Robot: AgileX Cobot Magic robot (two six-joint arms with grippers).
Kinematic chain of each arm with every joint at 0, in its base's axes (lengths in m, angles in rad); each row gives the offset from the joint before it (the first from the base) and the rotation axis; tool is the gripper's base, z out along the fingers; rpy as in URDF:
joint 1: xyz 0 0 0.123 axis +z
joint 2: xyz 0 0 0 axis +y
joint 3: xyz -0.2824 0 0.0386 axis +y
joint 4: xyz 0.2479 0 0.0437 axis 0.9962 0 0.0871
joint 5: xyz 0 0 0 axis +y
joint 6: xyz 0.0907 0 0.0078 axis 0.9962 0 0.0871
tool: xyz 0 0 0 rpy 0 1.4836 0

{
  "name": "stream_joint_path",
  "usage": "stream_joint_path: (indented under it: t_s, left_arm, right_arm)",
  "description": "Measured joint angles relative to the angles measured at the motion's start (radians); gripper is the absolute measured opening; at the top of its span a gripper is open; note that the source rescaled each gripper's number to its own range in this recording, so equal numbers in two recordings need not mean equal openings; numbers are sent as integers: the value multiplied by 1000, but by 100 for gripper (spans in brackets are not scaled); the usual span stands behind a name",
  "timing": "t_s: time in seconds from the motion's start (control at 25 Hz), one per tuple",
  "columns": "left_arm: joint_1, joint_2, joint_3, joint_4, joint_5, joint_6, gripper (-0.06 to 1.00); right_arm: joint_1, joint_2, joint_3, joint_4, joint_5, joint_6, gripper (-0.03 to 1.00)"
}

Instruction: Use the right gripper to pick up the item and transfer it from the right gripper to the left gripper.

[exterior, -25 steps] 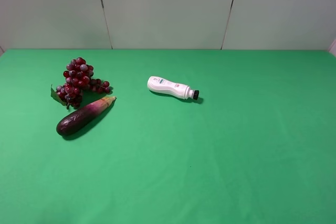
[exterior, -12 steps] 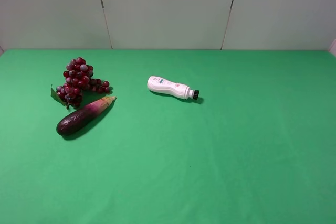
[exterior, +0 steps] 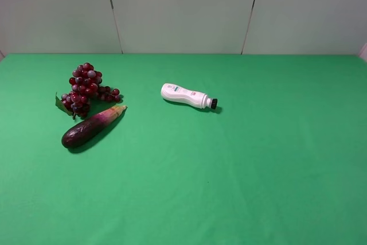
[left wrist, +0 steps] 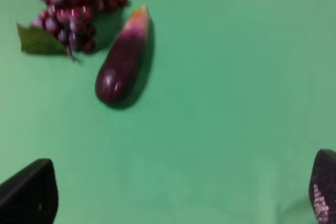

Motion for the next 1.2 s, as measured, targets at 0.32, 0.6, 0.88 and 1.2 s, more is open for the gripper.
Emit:
stream_joint_path:
  t_s: [0.32,0.6,0.88,1.2]
  left_arm:
    - [0,-22,0,0,0,8,100]
    - [5,-22,0,0,0,9,100]
    - [177,-22,0,0,0,9,100]
    - [361,-22,0,0,0,9,100]
  right_arm:
    - [0,0,0,0,0,0,100]
    - [0,0,0,0,1,0,100]
    - [0,0,0,0,1,0,100]
    - [0,0,0,1,1,0,100]
